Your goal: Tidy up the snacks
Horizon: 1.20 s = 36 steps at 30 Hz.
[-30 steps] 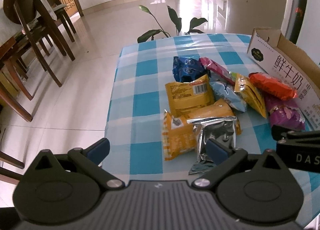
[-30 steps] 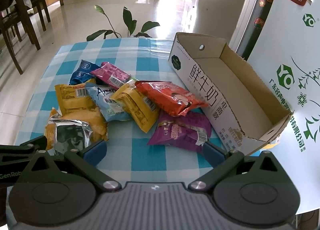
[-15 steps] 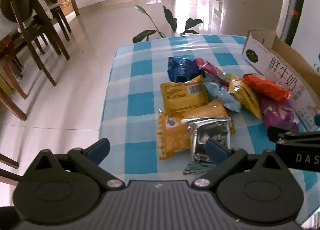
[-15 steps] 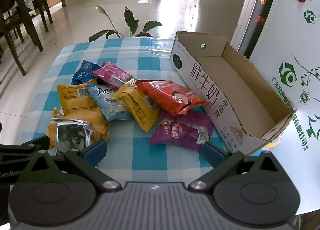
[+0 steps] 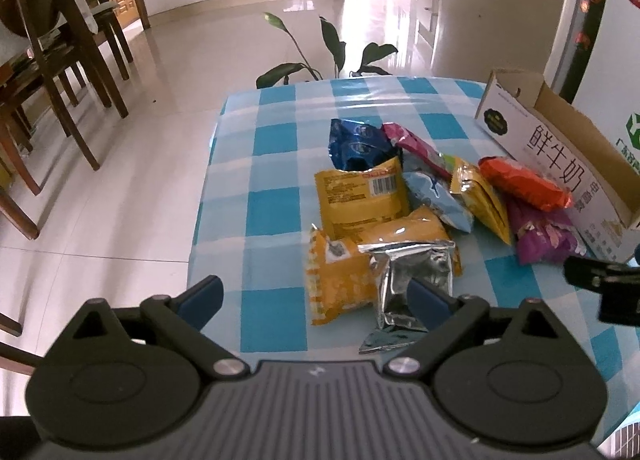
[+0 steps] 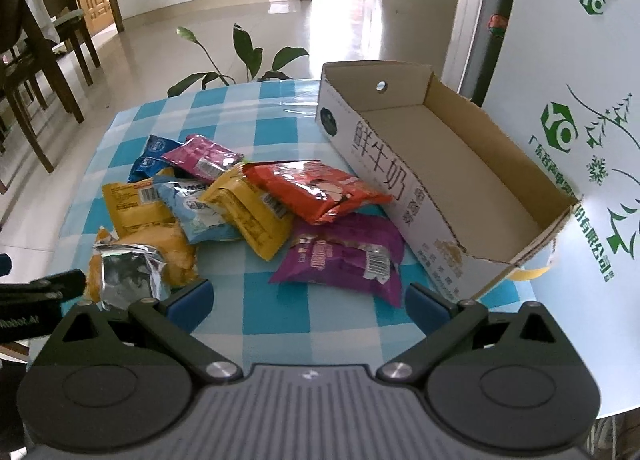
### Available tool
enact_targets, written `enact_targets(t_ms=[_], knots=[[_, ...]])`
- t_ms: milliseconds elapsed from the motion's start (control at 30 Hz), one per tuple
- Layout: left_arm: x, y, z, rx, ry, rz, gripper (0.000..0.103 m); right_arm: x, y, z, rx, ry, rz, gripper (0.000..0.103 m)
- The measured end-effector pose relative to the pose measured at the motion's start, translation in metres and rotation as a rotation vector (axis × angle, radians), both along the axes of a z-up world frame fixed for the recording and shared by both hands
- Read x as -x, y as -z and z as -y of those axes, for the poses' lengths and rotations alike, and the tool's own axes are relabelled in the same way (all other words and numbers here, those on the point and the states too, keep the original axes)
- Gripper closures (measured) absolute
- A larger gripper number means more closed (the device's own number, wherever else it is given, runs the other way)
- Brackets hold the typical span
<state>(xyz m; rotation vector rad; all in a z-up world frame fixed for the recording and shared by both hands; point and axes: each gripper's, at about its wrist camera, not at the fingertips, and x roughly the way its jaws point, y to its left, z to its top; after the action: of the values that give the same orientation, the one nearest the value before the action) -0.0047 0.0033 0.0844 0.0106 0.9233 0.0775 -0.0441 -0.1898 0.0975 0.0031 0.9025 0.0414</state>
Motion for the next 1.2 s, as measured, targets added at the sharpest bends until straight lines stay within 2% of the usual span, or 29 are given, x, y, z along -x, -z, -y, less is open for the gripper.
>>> enact_targets(t_ms=[133,233,333,400,500,667,767,933,1200], knots=[[-0.005,-0.004,-0.010,0.038,0.022,-0.006,0.006,0.003,-0.009,0.015,-0.047,-0.005,0.025,0.000],[-0.009,-0.006,-0.015,0.025,0.038,-0.019,0.006,0.005,-0.014,0.021,-0.056,-0.046,0.051,0.000],[-0.016,-0.001,-0.012,0.016,0.069,-0.056,0.006,-0.002,-0.018,0.023,-0.095,-0.107,0.069,0.000],[-0.020,0.003,-0.006,0.024,0.099,-0.079,0.006,-0.010,-0.021,0.021,-0.087,-0.146,0.091,0.000],[-0.024,0.009,0.005,0.039,0.123,-0.076,0.006,-0.026,-0.022,0.021,-0.080,-0.184,0.103,0.003],[-0.027,0.023,0.019,0.120,0.114,-0.072,0.006,-0.058,-0.014,0.023,-0.051,-0.199,0.084,0.011],[-0.030,0.032,0.034,0.105,0.125,-0.086,0.006,-0.075,-0.006,0.025,-0.081,-0.213,0.060,0.018],[-0.032,0.042,0.043,0.021,0.086,-0.088,0.006,-0.095,0.005,0.021,-0.112,-0.192,0.041,0.020],[-0.033,0.042,0.018,0.045,0.036,-0.099,0.005,-0.114,0.031,0.007,-0.098,-0.192,-0.045,0.019]])
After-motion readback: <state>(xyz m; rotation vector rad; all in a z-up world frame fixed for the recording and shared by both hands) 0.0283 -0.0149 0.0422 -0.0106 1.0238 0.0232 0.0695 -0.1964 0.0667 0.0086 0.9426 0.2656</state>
